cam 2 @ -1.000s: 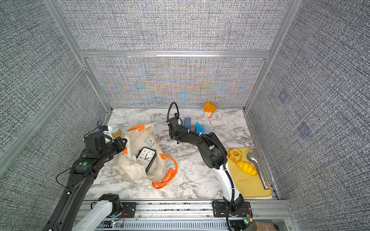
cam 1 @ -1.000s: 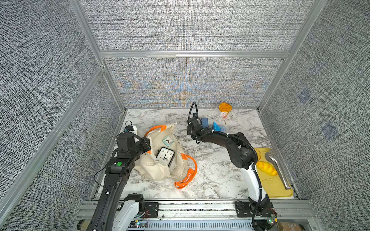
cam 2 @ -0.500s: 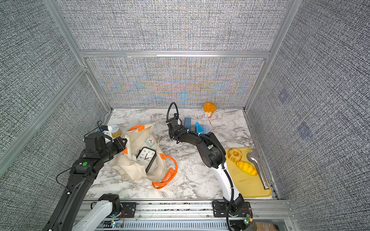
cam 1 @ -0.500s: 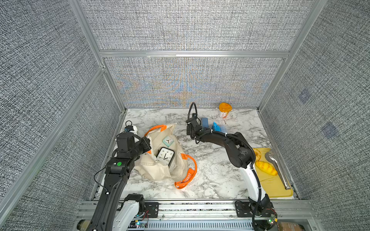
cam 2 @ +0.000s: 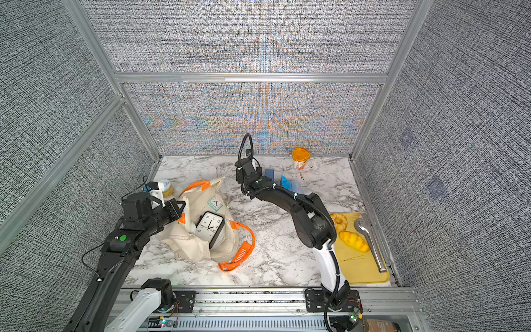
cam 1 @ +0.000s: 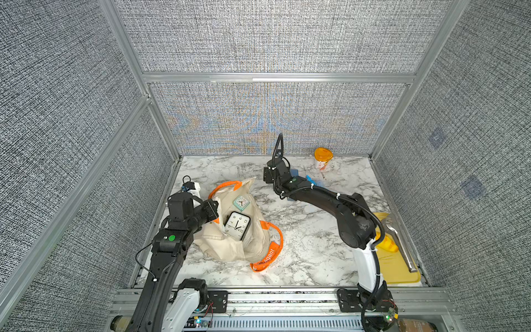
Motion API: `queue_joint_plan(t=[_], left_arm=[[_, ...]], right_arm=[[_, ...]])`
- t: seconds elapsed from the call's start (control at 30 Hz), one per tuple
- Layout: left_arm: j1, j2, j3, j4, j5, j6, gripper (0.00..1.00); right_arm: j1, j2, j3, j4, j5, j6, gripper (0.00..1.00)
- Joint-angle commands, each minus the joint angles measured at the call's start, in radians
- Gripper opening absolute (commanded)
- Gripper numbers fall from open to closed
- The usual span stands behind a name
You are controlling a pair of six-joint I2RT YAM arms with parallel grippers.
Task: Take the alarm clock out of the canvas bag
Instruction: Place the alarm at the center of the board.
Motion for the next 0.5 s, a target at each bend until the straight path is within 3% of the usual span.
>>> queue_joint_plan(t=[0.0,0.27,0.37,0.47], left_arm=[[0.002,-0.017,-0.007,-0.043,0.05,0.01,0.01],[0.001,-0.077,0.002,-0.204,0.076,0.008,0.01],[0.001,-0.103,0.0,-0.262,0.09,-0.014,0.01],[0.002,-0.119,-0.012,-0.308,0.108,-0.037,0.02]], right_arm=[[0.029,-0.12,-0.062,0.037,0.045,0.025,0.72],[0.288,-0.597,-0.459,0.046,-0.163,0.187,0.71],[0.363,-0.702,-0.573,0.037,-0.246,0.316,0.71],[0.424,-0.749,-0.67,0.083,-0.238,0.419,0.71]])
